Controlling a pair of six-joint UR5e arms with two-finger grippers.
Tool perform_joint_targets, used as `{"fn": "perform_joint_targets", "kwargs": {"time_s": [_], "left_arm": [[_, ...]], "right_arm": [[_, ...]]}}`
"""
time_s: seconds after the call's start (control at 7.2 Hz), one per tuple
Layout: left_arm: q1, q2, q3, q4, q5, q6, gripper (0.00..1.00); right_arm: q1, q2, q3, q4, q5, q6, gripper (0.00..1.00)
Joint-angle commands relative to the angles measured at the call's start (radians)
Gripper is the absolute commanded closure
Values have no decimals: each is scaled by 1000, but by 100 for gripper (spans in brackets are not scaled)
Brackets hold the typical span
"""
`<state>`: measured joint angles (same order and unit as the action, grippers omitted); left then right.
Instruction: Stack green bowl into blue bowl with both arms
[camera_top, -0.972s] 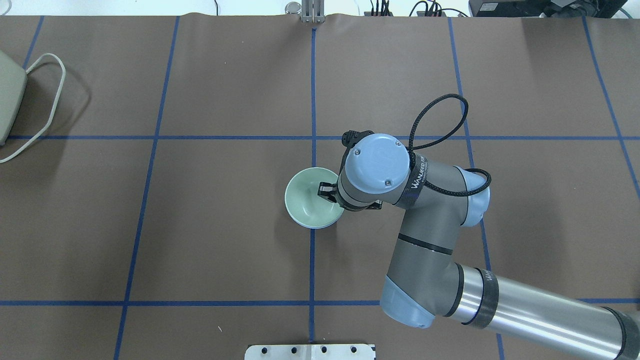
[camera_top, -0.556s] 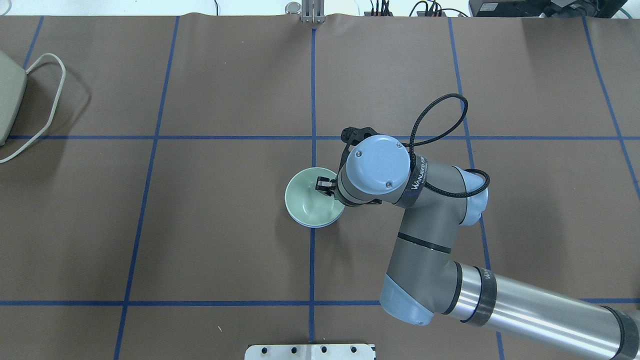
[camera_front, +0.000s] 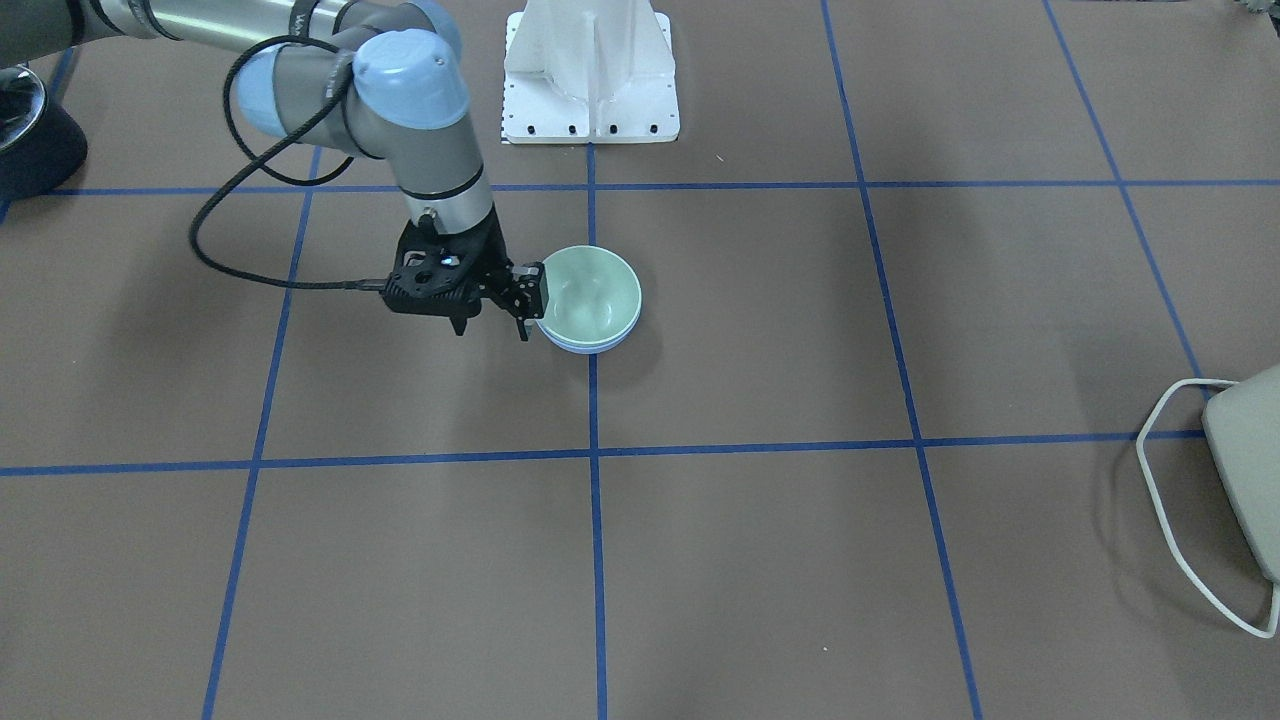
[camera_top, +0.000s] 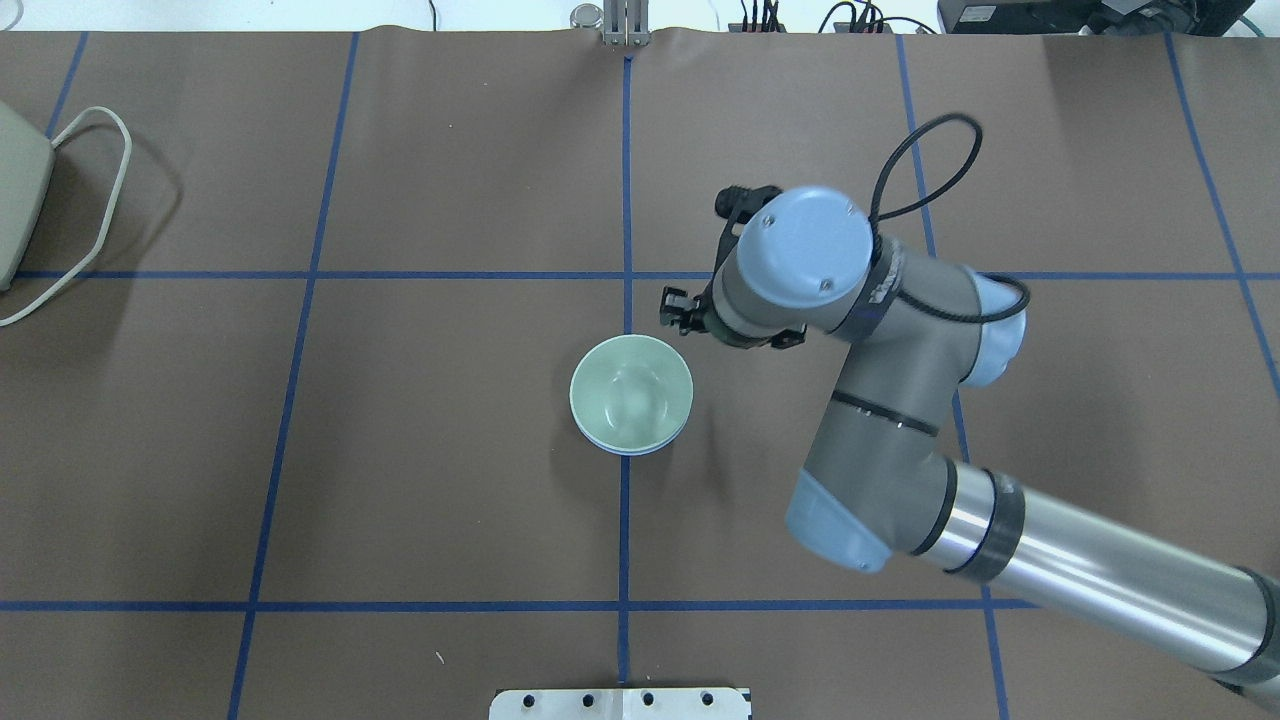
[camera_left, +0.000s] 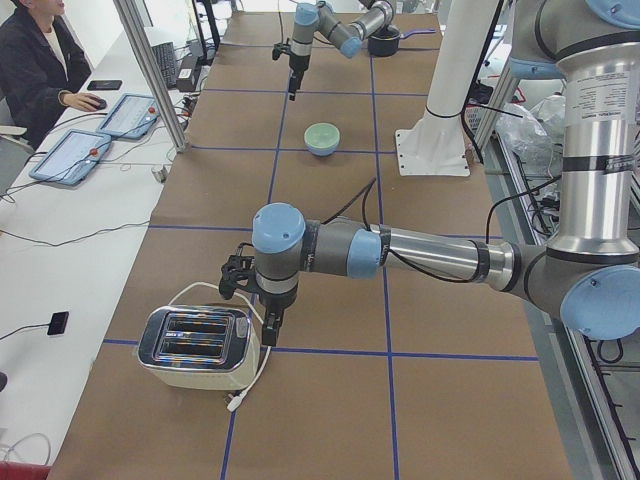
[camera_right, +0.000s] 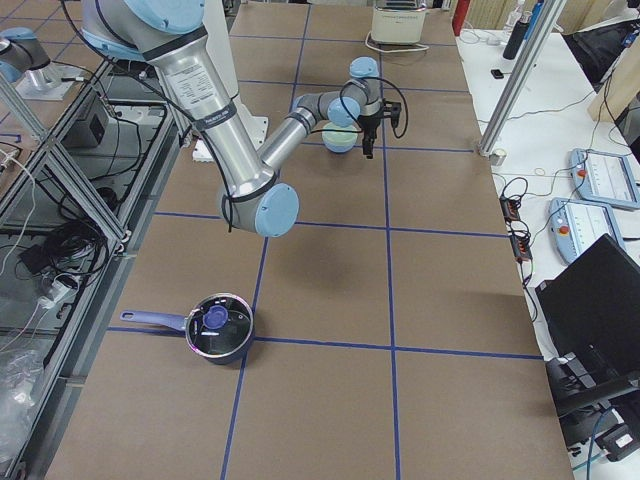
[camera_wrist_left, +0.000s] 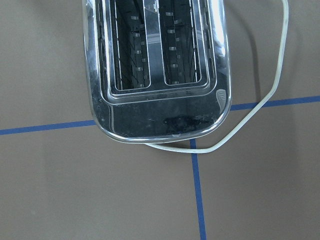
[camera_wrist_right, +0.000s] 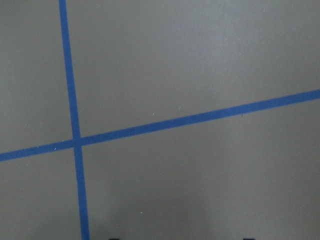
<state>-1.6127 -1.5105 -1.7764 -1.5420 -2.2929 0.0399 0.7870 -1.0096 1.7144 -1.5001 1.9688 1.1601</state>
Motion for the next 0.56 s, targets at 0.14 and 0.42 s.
{"fn": "perform_joint_targets", "kwargs": {"time_s": [0.14, 0.42], "left_arm": [[4, 7, 29, -3, -60, -9, 1], [2, 56, 46, -1, -50, 0, 1]], "right_arm": [[304, -166, -71, -2, 203, -484, 0], [417, -318, -76, 4, 241, -682, 0]]}}
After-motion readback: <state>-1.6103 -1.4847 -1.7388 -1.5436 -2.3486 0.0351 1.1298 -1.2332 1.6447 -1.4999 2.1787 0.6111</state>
